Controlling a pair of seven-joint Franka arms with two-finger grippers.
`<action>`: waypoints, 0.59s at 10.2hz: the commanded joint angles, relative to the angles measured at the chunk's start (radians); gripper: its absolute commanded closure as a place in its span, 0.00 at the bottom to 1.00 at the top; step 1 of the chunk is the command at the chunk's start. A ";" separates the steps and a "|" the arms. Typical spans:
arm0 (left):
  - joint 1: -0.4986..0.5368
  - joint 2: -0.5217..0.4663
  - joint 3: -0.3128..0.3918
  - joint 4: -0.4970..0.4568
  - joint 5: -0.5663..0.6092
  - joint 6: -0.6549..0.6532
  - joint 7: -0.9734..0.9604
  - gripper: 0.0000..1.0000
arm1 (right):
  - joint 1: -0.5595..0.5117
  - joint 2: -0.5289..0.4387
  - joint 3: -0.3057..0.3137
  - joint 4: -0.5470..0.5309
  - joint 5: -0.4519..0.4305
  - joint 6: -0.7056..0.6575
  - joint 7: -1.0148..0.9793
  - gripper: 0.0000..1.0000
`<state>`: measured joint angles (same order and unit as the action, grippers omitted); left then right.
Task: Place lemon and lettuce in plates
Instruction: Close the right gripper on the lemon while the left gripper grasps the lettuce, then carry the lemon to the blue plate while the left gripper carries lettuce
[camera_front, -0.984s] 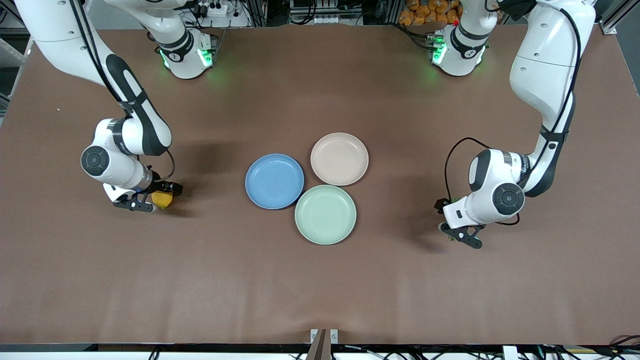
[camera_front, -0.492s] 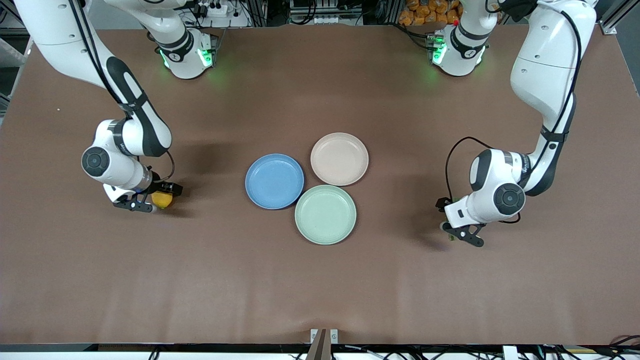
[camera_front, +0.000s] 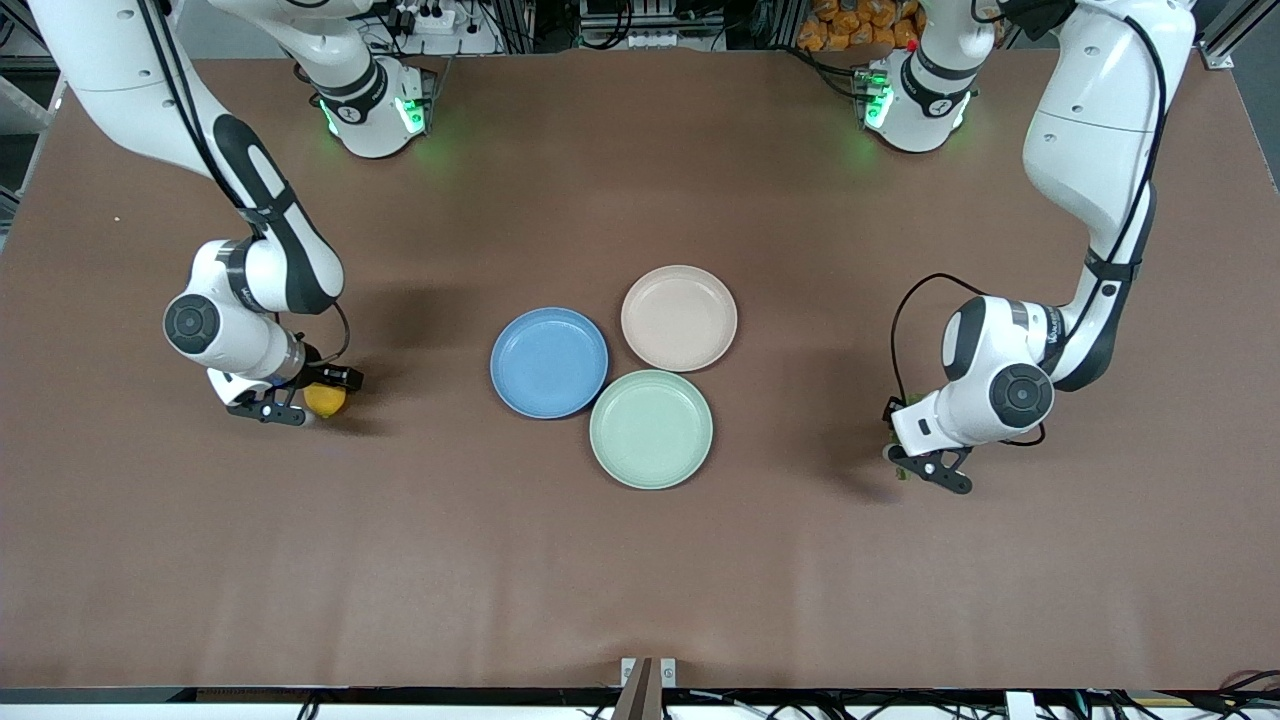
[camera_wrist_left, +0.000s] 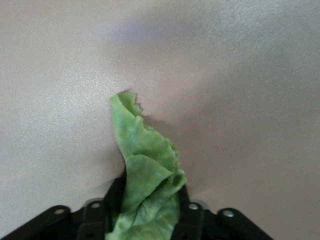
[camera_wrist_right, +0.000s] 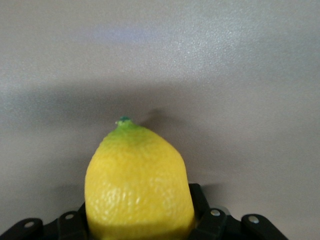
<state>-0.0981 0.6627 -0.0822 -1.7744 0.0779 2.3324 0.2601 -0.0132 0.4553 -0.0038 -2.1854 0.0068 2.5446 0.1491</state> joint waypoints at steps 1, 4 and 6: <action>-0.003 -0.020 -0.004 -0.026 0.019 0.007 -0.030 0.60 | 0.007 -0.003 0.002 0.045 0.012 -0.062 -0.005 0.47; 0.000 -0.058 -0.005 -0.026 0.019 -0.042 -0.059 0.64 | 0.016 -0.012 0.002 0.104 0.012 -0.176 0.003 0.53; -0.002 -0.098 -0.005 -0.025 0.019 -0.074 -0.094 0.71 | 0.042 -0.023 0.002 0.118 0.012 -0.205 0.009 0.53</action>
<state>-0.0996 0.6240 -0.0837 -1.7760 0.0779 2.2940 0.2089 0.0043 0.4540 -0.0002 -2.0751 0.0068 2.3724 0.1492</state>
